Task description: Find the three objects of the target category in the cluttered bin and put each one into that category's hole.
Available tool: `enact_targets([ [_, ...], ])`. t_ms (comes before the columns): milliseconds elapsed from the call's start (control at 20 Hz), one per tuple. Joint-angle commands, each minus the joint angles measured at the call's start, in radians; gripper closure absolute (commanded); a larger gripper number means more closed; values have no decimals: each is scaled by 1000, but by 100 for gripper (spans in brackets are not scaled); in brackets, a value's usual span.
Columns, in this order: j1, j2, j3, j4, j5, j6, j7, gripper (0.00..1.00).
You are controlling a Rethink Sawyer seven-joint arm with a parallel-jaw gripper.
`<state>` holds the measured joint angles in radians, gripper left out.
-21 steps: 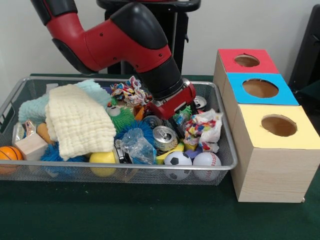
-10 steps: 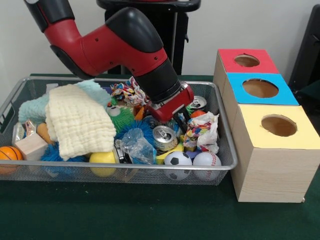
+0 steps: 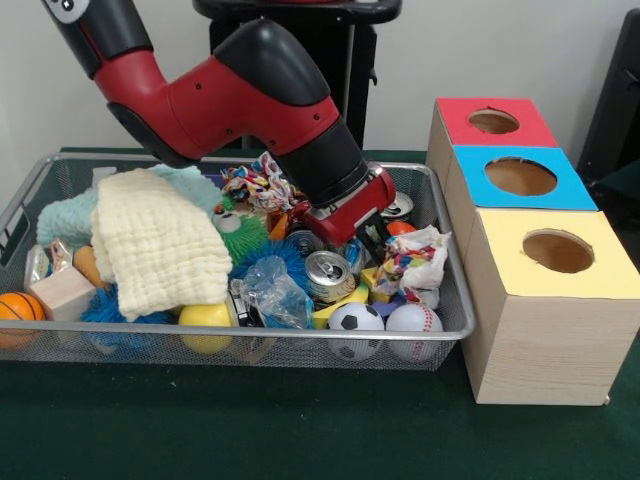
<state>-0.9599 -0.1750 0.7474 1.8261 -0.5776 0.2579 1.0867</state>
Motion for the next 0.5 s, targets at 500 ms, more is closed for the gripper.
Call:
enact_targets([
  [500, -172, -197, 179, 111, 47, 321, -112, 100],
])
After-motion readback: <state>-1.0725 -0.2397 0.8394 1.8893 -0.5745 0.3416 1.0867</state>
